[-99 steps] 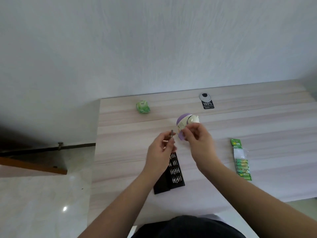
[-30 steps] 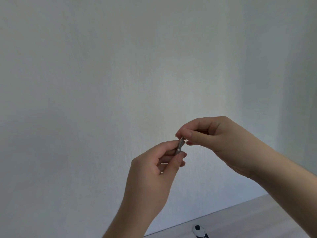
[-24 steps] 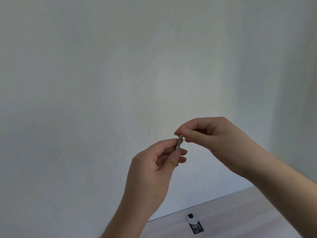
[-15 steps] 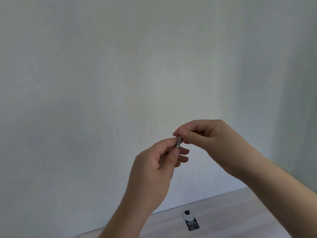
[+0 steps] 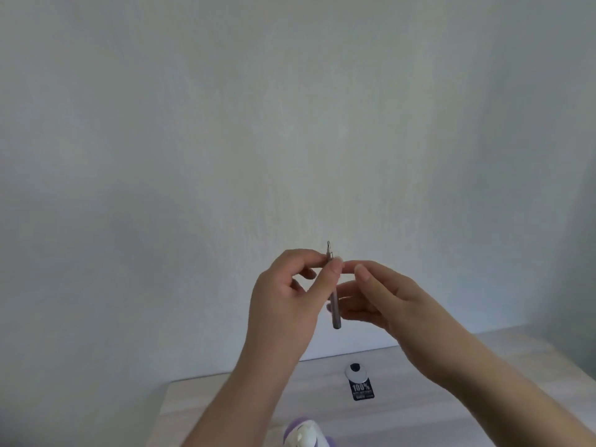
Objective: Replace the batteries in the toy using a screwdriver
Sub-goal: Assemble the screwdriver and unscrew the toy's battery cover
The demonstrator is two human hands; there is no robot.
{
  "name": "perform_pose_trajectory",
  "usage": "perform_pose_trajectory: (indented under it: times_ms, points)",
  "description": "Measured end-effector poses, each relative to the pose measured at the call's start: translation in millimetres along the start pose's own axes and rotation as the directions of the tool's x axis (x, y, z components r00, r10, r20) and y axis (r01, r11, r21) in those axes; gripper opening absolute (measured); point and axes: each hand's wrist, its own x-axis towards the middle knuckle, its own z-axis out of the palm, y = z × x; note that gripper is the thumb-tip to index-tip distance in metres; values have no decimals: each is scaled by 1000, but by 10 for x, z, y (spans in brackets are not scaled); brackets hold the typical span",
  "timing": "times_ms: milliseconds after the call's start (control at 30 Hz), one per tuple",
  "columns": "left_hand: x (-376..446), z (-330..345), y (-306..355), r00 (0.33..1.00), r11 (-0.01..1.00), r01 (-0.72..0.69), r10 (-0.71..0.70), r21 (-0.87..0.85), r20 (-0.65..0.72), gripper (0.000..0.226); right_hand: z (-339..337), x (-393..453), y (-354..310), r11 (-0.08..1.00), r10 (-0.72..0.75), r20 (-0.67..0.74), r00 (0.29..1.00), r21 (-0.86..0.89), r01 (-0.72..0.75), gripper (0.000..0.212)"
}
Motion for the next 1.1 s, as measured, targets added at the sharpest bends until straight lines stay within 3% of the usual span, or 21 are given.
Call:
perform_pose_trajectory:
  times_ms: [100,200,333,533,733,800,900,1100]
  points:
    - [3,120,-109,997,996,80,-80,-26,-10,7,7,-29,210,999,11,82,997,36,-14,27]
    - [6,206,-161,990,984,143,-140,-105,35,4,-28,-5,343,999,5,16,1000,44,-5,23]
    - [16,251,-232,994,986,111,-110,-122,14,11,-126,13,492,999,14,-61,998,30,-12,18]
    - [-112,344,-502,986,978,152,-141,-142,86,18,-156,-10,812,985,58,-132,990,166,-36,13]
    - [-247,273,-920,930,898,356,-314,-257,191,22,-22,-37,1179,961,167,-110,980,239,-137,17]
    - [-291,222,-1072,916,885,391,-348,-252,200,20,45,-51,1253,948,193,-85,978,273,-163,13]
    - [-378,139,-1342,899,872,426,-378,-242,222,16,177,-86,1396,920,227,-41,973,336,-200,24]
    - [-556,-76,-1915,857,818,503,-429,-278,285,22,614,-185,1763,877,331,-86,940,397,-272,22]
